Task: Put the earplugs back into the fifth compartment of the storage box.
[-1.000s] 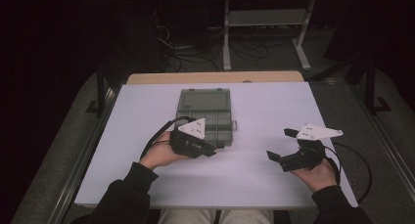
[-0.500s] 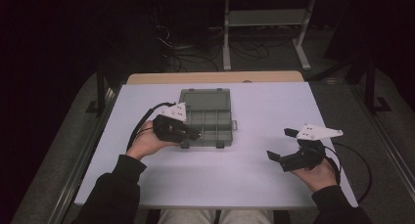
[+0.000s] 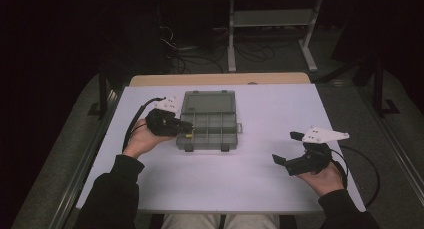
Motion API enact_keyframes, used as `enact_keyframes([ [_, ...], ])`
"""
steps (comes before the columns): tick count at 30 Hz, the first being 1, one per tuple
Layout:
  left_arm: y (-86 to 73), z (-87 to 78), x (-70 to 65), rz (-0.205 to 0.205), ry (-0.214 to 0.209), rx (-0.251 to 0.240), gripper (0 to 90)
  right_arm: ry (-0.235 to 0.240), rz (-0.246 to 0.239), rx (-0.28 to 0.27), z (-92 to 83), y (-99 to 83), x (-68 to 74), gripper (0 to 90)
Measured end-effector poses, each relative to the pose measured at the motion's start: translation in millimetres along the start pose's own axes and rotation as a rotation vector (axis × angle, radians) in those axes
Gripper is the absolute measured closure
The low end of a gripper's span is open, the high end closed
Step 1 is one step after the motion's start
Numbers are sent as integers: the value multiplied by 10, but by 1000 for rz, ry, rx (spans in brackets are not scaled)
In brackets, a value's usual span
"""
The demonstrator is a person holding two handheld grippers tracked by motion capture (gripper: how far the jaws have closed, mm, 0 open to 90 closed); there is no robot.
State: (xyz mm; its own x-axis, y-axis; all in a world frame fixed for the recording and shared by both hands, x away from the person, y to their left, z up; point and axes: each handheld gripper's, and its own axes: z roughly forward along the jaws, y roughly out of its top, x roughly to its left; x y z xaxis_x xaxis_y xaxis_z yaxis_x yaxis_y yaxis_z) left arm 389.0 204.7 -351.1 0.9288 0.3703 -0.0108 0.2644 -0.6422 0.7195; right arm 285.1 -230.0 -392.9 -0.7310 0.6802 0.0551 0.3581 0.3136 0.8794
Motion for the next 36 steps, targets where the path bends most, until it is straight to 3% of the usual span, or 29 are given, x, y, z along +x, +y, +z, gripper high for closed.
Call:
enact_keyframes([
  [9, -171, 55, 158, -61, 66, 49, 807, 1, -3, 7, 10, -2, 1, 0],
  [21, -293, 283, 246, -101, 50, 95, 798, 5, -4, 14, 22, -5, 5, 0],
  [28, -294, 256, 258, -127, 45, 79, 625, 3, -4, 12, 19, -5, 0, 0],
  [36, -295, 108, 263, -169, 51, -8, 356, 3, -4, 12, 16, -4, 3, 0],
])
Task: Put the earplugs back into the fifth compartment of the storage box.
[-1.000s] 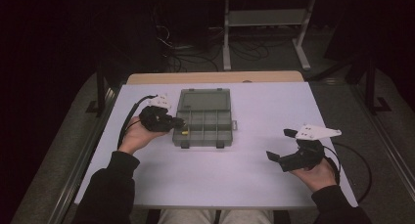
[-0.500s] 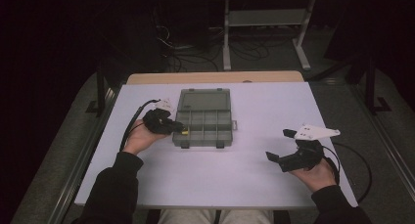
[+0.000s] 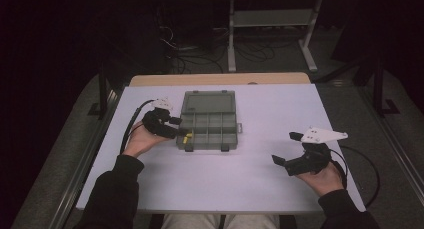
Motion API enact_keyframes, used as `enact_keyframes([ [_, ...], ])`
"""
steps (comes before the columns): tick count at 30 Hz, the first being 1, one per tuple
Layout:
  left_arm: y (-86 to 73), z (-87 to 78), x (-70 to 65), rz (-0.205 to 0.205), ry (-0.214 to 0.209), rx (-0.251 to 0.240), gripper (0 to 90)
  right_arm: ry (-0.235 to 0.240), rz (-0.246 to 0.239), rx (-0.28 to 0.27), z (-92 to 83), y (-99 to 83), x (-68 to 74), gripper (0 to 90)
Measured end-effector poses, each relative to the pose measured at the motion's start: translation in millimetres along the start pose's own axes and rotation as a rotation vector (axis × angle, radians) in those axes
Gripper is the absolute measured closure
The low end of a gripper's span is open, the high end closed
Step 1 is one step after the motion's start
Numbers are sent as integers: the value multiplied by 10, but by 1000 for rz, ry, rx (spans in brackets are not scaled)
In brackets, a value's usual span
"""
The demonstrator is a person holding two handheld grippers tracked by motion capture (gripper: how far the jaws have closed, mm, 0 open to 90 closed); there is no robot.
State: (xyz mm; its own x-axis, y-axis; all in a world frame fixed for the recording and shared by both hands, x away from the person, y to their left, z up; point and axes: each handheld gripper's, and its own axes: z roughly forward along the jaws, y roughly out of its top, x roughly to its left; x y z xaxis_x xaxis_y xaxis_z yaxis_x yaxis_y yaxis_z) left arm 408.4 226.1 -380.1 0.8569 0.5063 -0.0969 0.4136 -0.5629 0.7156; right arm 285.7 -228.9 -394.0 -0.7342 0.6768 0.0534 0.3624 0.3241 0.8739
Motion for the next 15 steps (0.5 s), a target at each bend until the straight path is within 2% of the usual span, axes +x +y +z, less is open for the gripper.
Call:
enact_keyframes([
  [10, -33, -135, -107, 7, 38, -39, 14, -2, 0, -2, -3, 2, 5, 0],
  [15, -87, -264, -119, -5, 47, -88, 0, -2, -1, -3, -6, 3, 7, 0],
])
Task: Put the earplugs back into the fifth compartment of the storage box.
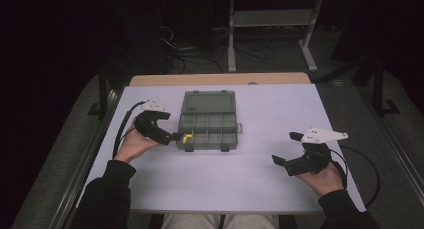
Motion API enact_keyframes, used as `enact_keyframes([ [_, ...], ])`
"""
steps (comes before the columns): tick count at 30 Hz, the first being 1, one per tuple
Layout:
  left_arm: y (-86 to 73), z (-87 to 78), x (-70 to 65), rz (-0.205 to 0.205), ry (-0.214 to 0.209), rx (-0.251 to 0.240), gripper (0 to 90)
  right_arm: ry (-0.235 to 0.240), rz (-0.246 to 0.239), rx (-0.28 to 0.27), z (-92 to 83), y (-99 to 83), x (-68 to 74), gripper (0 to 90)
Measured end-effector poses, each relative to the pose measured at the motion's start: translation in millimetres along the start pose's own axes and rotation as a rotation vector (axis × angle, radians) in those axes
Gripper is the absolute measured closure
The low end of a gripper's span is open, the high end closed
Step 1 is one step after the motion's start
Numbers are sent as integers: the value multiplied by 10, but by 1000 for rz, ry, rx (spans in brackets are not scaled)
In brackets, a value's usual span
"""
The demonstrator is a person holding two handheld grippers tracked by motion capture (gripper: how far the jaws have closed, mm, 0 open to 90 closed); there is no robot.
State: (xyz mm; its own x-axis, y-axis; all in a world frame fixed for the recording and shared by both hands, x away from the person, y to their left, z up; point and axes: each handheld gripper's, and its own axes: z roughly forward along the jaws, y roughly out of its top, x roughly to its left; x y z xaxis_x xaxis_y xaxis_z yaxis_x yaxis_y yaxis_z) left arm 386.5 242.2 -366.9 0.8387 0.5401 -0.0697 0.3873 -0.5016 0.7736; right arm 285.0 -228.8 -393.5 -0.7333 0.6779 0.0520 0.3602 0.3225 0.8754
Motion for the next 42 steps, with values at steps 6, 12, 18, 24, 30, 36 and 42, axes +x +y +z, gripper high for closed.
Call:
enact_keyframes([
  [6, -43, -171, -25, 2, 19, -61, 0, 0, 1, 0, 2, -1, 0, 0],
  [12, -169, -329, -93, 8, 43, -114, 0, -2, 3, -3, -9, -2, -3, 0],
  [18, -273, -469, -106, -12, 69, -158, 0, -3, 2, 0, -7, -2, 5, 0],
  [24, -387, -594, -182, -11, 98, -220, 0, -4, 2, -3, -16, -5, 6, 0],
  [30, -473, -673, -276, 7, 133, -243, 0, -7, 8, -5, -24, -13, -3, 0],
  [36, -549, -725, -318, 12, 159, -251, 0, -9, 6, -8, -31, -15, 4, 0],
  [42, -680, -804, -314, -11, 201, -292, 0, -11, 8, -13, -40, -17, 6, 0],
])
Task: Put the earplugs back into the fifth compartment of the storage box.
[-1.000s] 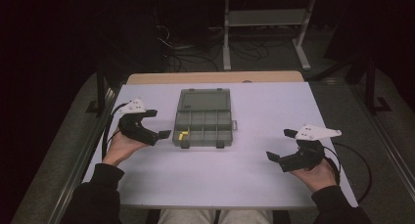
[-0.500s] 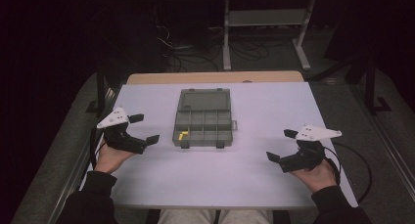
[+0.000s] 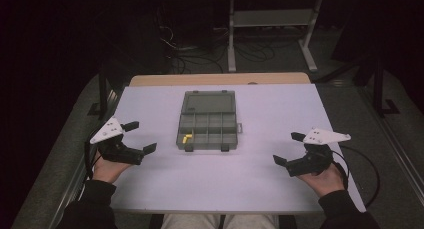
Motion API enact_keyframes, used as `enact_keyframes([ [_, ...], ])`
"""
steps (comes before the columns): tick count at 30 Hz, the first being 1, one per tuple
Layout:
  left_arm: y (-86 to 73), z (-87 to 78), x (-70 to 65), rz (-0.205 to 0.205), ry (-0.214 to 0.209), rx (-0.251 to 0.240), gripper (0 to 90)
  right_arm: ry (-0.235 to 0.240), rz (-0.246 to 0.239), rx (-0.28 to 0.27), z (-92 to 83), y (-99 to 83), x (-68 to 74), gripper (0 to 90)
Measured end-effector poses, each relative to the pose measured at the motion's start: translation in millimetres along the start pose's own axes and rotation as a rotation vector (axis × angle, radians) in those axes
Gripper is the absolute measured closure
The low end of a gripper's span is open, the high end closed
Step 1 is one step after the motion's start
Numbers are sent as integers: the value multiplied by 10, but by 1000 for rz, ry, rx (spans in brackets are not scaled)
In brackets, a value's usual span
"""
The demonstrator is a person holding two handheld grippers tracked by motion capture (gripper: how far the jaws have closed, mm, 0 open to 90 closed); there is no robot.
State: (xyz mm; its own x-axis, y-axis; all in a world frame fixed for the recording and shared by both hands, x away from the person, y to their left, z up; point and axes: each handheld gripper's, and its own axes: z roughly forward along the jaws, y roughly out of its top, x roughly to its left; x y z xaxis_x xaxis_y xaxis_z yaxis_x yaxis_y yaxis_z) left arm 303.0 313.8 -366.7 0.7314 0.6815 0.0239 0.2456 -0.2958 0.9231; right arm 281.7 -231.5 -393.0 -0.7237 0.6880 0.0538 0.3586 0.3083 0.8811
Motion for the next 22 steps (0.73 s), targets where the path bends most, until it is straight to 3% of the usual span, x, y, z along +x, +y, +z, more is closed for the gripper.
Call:
enact_keyframes([
  [17, -253, -227, 84, -33, 54, -41, 0, -5, 29, 10, 11, -64, 8, 0],
  [22, -263, -272, 90, -40, 61, -55, 0, -6, 38, 13, 12, -81, -5, 0],
])
